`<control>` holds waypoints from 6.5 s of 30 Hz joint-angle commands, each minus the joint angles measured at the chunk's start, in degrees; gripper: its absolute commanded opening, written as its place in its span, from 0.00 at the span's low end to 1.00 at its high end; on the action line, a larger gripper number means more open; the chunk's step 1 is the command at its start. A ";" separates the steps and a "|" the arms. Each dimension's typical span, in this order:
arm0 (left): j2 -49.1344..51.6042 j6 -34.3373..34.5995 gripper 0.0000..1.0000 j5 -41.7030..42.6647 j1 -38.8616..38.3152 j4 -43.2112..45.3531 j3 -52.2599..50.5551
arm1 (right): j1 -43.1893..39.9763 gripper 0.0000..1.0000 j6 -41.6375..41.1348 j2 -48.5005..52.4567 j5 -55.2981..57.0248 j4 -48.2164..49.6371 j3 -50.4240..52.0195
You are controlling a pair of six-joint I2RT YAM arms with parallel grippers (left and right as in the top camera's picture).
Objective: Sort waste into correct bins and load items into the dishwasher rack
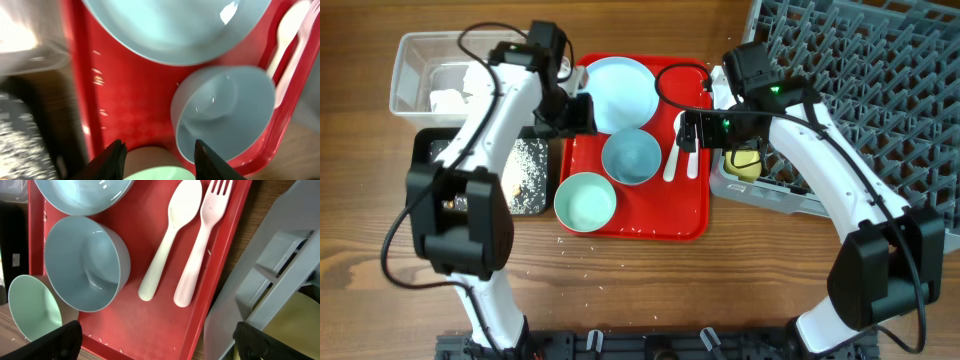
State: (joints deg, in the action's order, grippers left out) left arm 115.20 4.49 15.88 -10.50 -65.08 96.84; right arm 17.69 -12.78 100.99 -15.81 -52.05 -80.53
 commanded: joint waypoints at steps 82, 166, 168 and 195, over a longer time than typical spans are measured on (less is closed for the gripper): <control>-12.22 6.34 1.00 -7.98 11.21 -0.70 6.29 | 11.10 0.65 -17.07 11.06 6.86 10.67 0.46; -12.22 6.47 1.00 -7.87 11.21 -0.50 6.29 | -6.84 0.04 43.63 26.03 71.41 74.10 -6.08; -12.22 6.47 1.00 -7.85 11.21 -0.50 6.29 | -6.84 0.04 43.63 26.93 71.41 74.03 -6.08; -12.22 6.47 1.00 -7.85 11.21 -0.50 6.29 | 5.40 1.00 43.19 21.90 78.97 74.73 -6.10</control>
State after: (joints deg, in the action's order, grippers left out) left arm 103.66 11.09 8.36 0.49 -65.73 102.32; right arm 22.22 34.13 127.26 60.84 22.87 -86.28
